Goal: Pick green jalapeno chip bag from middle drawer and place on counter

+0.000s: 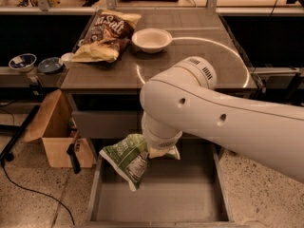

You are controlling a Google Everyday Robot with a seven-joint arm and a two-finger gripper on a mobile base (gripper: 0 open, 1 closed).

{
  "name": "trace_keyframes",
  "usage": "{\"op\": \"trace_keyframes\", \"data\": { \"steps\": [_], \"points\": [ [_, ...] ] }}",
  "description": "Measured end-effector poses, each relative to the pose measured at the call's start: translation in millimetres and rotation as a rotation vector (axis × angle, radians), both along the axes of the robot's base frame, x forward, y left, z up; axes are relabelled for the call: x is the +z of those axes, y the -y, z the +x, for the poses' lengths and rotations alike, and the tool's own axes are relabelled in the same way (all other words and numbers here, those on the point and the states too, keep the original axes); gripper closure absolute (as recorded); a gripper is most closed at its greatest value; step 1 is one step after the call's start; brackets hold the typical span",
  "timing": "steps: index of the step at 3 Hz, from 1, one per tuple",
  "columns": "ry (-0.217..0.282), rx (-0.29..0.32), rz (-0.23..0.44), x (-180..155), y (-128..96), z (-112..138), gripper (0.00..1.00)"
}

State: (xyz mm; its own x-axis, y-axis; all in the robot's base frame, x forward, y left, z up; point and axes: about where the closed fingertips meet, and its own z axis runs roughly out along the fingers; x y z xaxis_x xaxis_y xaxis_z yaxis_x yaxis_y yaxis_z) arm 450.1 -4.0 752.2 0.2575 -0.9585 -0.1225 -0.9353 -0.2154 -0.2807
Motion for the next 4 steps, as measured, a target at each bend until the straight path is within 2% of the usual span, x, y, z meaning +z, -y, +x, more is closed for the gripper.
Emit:
{"op": "trace_keyframes", "data": {
  "steps": [1,2,3,4],
  "points": [
    [0.002,0.005,-0.001,1,-1,0,1.00],
    [0.042,0.059,0.032,28,-3,4,1.00],
    [0.127,0.116,0.048,75,0,8,1.00],
    [0.258,0.194,0.042,132,3,22,1.00]
  ]
}}
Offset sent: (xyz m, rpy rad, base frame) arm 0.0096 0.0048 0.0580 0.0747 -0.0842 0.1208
